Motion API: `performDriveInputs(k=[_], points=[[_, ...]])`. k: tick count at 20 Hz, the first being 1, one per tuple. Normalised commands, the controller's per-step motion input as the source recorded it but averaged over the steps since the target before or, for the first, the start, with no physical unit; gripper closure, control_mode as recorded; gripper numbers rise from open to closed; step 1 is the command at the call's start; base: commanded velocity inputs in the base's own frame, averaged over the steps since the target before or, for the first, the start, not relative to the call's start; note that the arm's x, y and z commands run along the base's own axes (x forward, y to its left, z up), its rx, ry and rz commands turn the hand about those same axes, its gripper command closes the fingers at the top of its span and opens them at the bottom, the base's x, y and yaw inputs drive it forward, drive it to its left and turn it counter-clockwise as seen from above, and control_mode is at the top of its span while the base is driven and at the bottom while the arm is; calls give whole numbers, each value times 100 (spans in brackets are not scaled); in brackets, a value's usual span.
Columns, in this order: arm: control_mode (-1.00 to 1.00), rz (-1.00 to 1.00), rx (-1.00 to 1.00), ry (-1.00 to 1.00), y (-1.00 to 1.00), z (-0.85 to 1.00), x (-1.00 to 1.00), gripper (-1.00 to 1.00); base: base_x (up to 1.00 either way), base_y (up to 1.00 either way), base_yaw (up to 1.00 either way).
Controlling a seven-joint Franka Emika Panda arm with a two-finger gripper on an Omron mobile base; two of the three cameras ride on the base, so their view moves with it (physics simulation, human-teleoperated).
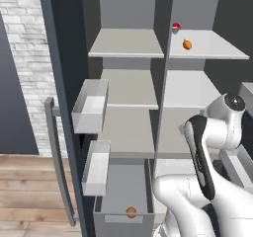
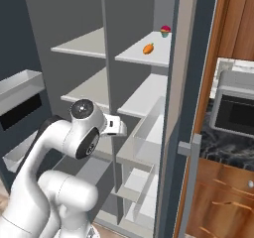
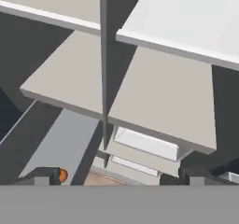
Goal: Take the carrot and tangerine from the fridge shelf and place them in the freezer drawer to begin freezing them.
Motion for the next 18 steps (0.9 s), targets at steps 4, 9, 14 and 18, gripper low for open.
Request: performDriveInputs(k=[4,9,14,18], points=[[-100,-65,-1,-1,-5,80,61,-100,0,0,0],[-100,-32,0,-9,-55,85,24,-100,0,0,0],[-100,-2,0,-31,-51,73,2,-100,0,0,0],[-100,0,0,-35,-29,85,2,-100,0,0,0]])
